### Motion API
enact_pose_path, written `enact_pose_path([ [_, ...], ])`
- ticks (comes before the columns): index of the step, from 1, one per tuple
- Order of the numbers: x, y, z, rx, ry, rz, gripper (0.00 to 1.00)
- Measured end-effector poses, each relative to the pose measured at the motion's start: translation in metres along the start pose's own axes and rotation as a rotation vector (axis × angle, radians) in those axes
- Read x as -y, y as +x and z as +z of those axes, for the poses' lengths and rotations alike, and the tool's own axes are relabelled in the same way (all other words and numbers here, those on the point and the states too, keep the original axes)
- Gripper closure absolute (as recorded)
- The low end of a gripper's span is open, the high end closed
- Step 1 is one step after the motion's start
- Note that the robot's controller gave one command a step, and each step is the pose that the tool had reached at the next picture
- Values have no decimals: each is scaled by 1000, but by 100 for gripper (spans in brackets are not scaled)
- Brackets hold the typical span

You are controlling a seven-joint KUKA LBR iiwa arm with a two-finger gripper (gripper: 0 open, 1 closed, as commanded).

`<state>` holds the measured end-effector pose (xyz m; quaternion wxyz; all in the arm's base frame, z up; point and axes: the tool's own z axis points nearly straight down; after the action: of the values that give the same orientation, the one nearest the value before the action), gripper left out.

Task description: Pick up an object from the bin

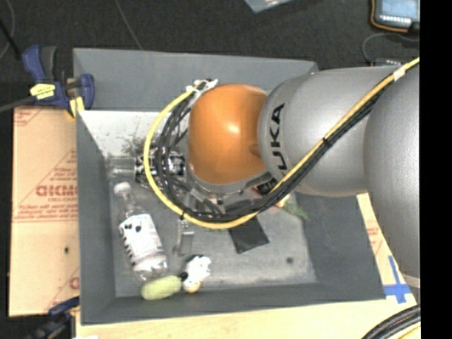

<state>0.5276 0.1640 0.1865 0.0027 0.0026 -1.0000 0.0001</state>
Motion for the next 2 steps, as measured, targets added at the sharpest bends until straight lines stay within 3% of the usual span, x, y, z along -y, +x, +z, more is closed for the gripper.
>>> enact_pose_path([
  [1,1,-2,-5,8,-1,4,0],
  [2,30,14,52,8,-1,-85,0],
])
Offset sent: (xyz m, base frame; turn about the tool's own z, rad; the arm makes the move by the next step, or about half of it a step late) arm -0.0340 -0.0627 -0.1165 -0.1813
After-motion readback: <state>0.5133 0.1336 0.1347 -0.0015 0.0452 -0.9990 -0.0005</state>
